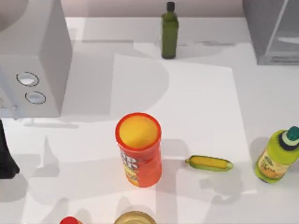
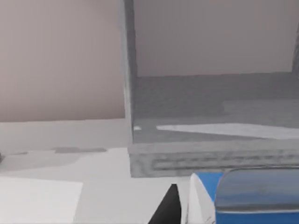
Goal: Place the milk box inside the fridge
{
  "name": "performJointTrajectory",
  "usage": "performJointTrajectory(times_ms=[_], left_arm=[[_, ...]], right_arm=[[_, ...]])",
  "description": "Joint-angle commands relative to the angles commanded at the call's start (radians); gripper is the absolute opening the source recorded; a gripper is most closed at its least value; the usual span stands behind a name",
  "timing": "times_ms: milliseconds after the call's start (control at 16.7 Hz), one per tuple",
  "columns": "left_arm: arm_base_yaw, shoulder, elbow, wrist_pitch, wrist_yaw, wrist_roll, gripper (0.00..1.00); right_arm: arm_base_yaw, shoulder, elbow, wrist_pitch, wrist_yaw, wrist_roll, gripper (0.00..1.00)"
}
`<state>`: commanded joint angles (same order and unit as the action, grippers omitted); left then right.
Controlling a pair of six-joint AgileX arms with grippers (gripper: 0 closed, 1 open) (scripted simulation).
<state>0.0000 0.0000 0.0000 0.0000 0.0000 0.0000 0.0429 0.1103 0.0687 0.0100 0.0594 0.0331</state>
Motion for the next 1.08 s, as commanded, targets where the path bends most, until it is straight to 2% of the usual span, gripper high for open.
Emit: performJointTrajectory(times_ms=[240,660,840,1080], left_arm=[[0.000,0.000,0.000,0.000,0.000,0.000,1.00],[0.000,0.000,0.000,0.000,0.000,0.000,1.00],[0.000,0.000,0.000,0.000,0.000,0.000,1.00],[0.000,0.000,0.000,0.000,0.000,0.000,1.00]], right_arm=[[-0.042,-0.109,-0.068,-0.010,-0.059,-0.033,0.00],[-0.039,-0.096,-0.062,-0.003,-0.063,-0.028,0.00],[-0.037,-0.002,-0.029,0.042,-0.094,-0.014,0.00],[-0.064,0.265,0.082,0.184,-0.144,0.009,0.00]])
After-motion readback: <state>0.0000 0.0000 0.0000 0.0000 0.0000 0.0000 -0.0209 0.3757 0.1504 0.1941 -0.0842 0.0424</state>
